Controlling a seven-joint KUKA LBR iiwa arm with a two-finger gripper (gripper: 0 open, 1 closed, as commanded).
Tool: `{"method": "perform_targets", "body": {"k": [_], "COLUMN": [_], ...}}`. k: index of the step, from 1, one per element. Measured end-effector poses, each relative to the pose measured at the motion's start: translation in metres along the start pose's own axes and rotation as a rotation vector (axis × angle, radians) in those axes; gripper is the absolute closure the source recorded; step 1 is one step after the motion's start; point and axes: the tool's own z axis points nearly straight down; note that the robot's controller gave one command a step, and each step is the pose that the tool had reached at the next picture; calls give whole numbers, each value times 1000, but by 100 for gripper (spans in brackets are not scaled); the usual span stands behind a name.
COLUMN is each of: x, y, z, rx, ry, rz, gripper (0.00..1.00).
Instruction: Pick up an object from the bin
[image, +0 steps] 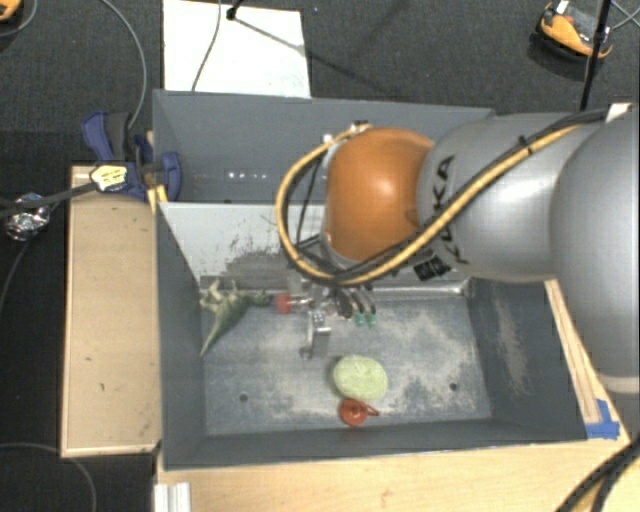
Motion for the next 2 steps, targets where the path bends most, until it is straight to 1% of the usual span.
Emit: {"method": "perform_targets", "body": {"k": [1, 2], "x": [6, 13], "y": [-33, -56], "z": [5, 12], "rx": [3, 0], "ry": [1, 0], "rz": [-162, 3], "gripper": [0, 0]}}
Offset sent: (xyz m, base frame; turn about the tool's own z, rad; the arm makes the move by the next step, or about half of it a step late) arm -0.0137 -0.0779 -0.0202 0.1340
